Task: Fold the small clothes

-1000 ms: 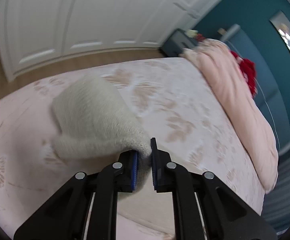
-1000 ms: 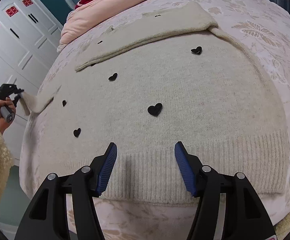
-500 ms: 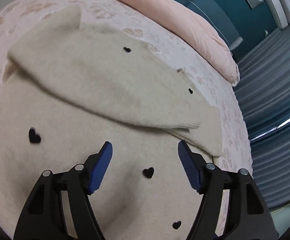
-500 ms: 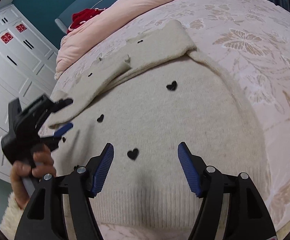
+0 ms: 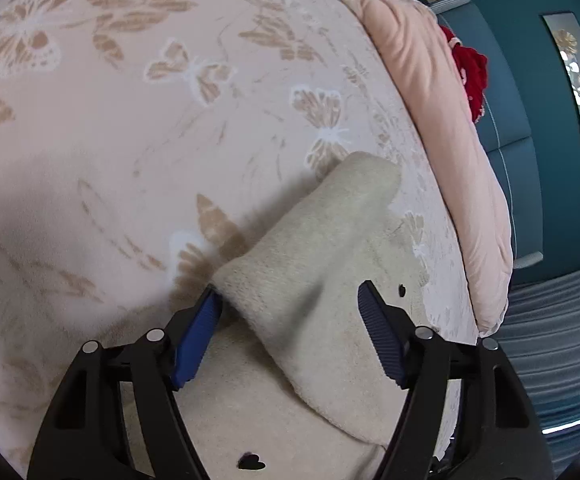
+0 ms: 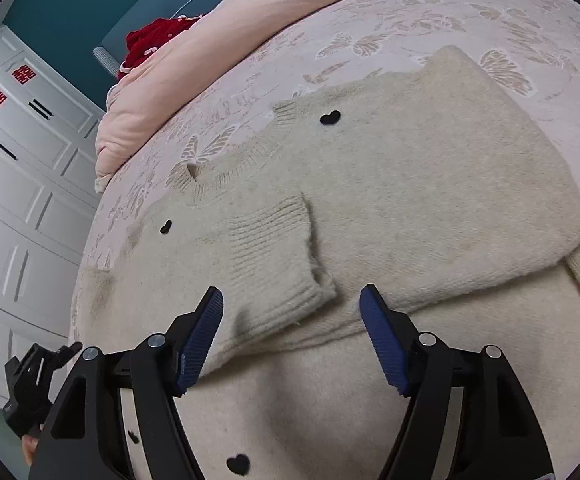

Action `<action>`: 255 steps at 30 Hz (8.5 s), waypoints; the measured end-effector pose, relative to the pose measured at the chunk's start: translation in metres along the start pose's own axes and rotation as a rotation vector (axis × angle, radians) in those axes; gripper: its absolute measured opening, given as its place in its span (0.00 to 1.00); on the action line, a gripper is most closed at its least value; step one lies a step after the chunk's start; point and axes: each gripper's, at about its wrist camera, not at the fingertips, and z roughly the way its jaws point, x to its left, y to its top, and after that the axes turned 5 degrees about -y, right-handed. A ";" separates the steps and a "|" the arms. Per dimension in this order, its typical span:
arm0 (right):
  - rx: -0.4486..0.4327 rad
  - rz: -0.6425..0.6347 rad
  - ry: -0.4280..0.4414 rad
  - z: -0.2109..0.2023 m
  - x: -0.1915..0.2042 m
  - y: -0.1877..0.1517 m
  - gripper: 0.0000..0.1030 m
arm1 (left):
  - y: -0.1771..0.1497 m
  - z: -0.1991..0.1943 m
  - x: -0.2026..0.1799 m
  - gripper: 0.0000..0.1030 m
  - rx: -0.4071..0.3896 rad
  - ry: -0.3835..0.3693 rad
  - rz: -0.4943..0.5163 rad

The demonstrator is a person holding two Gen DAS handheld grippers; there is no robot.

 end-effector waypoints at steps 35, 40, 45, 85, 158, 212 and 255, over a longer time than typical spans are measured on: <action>-0.053 -0.140 -0.007 -0.029 -0.044 0.054 0.06 | -0.017 0.013 -0.034 0.09 -0.101 0.101 0.129; -0.048 -0.033 0.032 -0.017 -0.070 0.032 0.06 | -0.023 0.021 -0.020 0.09 -0.077 0.145 0.205; -0.014 -0.066 -0.032 -0.014 -0.068 0.029 0.08 | -0.029 0.023 -0.024 0.10 -0.090 0.182 0.256; 0.111 -0.012 -0.193 -0.204 -0.186 -0.217 0.71 | -0.168 -0.172 0.106 0.91 0.087 0.167 0.422; 0.432 -0.341 0.052 -0.366 -0.192 -0.292 0.07 | -0.270 -0.340 0.120 0.06 0.456 0.058 0.495; -0.061 -0.075 -0.190 -0.148 -0.179 -0.042 0.06 | -0.121 -0.052 -0.013 0.08 0.206 0.333 0.686; -0.055 -0.061 -0.249 -0.216 -0.184 -0.165 0.09 | -0.250 -0.126 0.024 0.54 0.162 0.414 0.862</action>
